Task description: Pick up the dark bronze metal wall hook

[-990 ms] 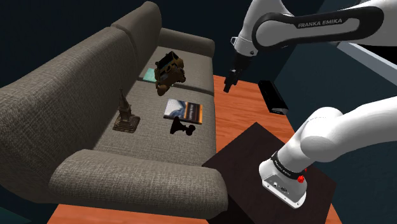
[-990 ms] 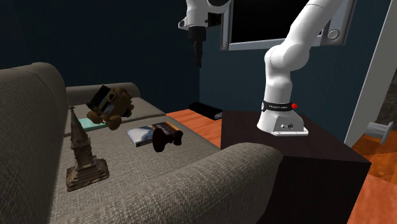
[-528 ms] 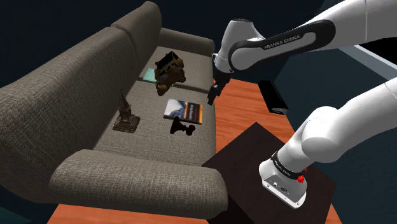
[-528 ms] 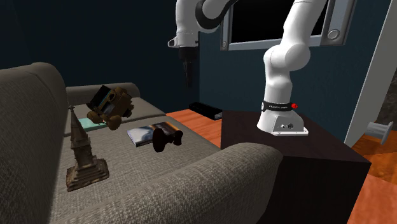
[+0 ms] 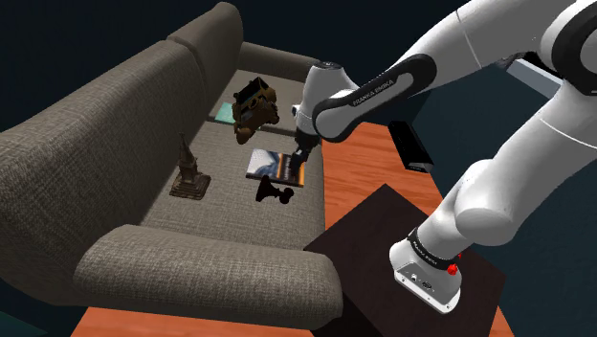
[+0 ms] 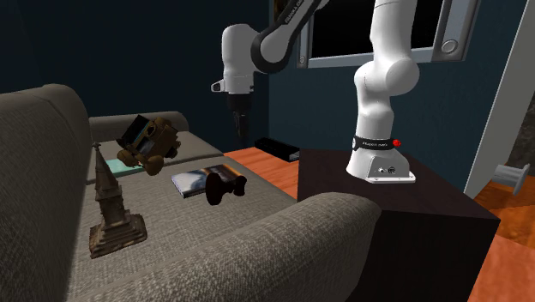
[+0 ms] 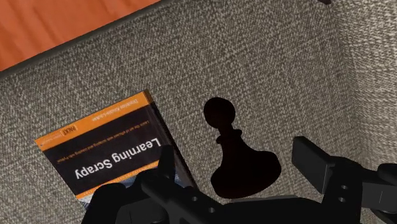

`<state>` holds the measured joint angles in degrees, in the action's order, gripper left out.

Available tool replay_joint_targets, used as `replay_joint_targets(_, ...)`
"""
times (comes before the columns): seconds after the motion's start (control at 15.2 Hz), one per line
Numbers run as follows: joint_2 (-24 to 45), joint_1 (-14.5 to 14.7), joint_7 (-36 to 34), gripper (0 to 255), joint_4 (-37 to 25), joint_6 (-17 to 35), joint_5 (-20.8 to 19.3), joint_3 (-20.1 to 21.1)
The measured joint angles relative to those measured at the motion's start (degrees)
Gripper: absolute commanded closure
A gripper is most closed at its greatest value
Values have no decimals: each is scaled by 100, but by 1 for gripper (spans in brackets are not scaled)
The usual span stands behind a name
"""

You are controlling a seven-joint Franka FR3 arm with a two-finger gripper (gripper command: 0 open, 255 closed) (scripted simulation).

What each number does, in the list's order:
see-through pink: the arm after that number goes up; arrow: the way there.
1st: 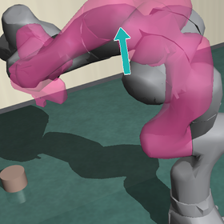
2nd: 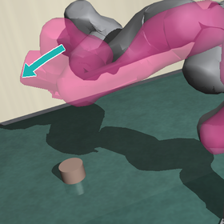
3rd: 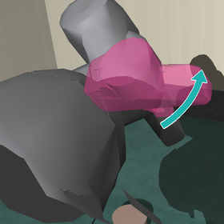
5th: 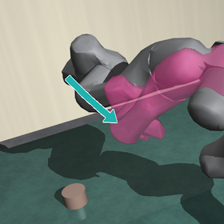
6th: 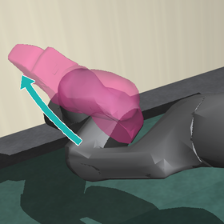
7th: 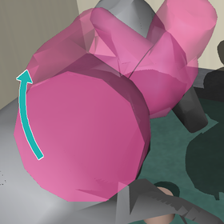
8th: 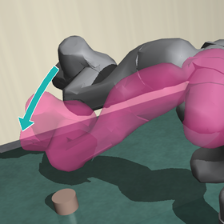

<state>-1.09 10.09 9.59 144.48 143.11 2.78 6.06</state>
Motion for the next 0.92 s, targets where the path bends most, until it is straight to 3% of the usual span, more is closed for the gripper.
replay_joint_targets(0.46, 1655, 233, -179, 0, -689, 965, -408, 79)
replay_joint_targets(0.92, 2358, 342, -282, 0, -854, 1499, -573, -4)
